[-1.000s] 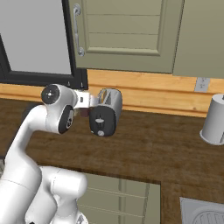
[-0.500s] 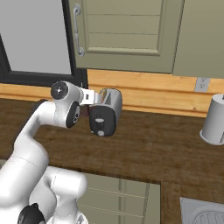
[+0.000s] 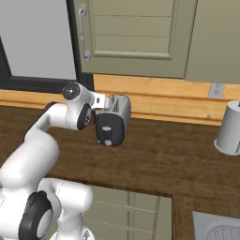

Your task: Start the toaster. Once the lever pops up, take the bread to the plate on the dining counter.

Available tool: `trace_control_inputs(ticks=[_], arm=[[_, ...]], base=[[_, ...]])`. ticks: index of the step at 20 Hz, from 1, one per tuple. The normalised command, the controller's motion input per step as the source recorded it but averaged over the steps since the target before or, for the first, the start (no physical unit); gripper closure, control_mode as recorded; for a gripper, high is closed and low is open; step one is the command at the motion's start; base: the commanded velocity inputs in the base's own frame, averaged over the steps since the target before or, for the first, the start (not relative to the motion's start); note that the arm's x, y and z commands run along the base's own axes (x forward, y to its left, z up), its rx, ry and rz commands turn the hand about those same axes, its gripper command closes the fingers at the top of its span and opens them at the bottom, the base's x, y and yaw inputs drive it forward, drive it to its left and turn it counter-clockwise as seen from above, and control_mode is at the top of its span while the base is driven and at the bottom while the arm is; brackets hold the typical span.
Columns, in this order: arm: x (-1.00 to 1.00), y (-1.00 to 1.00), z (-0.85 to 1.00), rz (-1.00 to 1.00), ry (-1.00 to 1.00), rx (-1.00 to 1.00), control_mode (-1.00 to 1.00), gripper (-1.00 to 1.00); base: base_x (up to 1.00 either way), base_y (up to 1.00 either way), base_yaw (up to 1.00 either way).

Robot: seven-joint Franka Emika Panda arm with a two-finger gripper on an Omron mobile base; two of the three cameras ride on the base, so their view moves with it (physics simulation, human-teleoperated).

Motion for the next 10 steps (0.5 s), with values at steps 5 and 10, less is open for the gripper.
trace_control_inputs(ticks=[5, 10], arm=[[0.1, 0.0, -0.23, 0.0, 0.13, 0.0, -1.0, -1.0], [0.04, 0.0, -0.24, 0.0, 0.08, 0.0, -1.0, -1.0]], base=[[0.0, 0.0, 0.0], [0.0, 0.0, 0.0]])
